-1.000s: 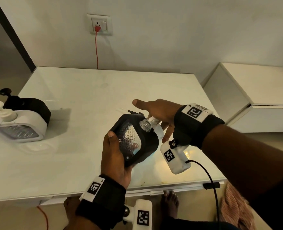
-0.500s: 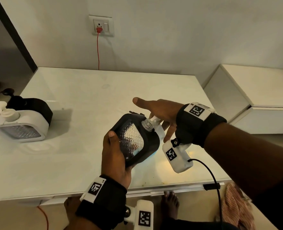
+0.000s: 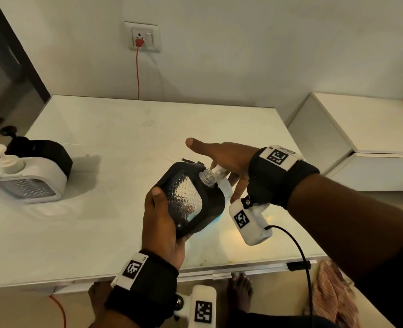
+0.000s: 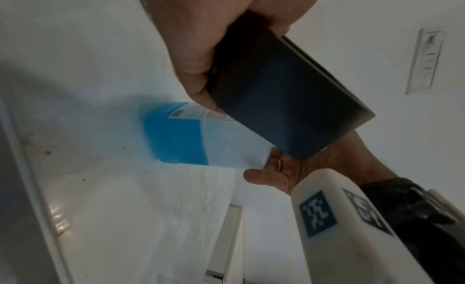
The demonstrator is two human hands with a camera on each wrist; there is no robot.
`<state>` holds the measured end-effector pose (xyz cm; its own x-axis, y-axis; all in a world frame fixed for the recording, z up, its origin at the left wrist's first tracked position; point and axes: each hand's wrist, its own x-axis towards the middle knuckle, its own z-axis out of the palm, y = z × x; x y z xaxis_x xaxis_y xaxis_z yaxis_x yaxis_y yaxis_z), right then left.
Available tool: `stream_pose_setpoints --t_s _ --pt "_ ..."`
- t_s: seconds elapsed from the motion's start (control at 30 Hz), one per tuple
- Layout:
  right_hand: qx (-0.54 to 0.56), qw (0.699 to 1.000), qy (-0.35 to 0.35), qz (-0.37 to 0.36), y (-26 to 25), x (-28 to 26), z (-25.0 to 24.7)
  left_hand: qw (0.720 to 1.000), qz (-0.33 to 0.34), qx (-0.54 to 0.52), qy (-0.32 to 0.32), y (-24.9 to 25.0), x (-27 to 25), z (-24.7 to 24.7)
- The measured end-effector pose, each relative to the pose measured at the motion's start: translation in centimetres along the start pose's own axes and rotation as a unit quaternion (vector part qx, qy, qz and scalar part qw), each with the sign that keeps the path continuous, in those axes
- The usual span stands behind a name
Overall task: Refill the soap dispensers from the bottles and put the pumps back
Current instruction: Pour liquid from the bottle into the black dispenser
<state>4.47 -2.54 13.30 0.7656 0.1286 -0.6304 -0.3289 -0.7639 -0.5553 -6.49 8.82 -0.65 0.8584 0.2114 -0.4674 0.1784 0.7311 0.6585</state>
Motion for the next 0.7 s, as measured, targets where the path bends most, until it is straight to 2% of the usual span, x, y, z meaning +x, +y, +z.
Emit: stream_pose_setpoints --t_s 0.23,0.4,0.7 --pt "-0.063 0.997 0.034 -0.033 -0.1 1.0 0.6 1.000 -0.013 -0.008 0.018 -0.1 -0.1 0.4" --pt "-0.027 0.999 0.018 -0.004 0.3 0.9 0.1 1.000 -0.011 -0.011 0.012 -0.2 -0.3 0.6" --pt "-0.038 0.999 0.022 -0.009 0.4 0.9 0.0 1.000 -0.012 -0.007 0.014 -0.4 -0.4 0.8"
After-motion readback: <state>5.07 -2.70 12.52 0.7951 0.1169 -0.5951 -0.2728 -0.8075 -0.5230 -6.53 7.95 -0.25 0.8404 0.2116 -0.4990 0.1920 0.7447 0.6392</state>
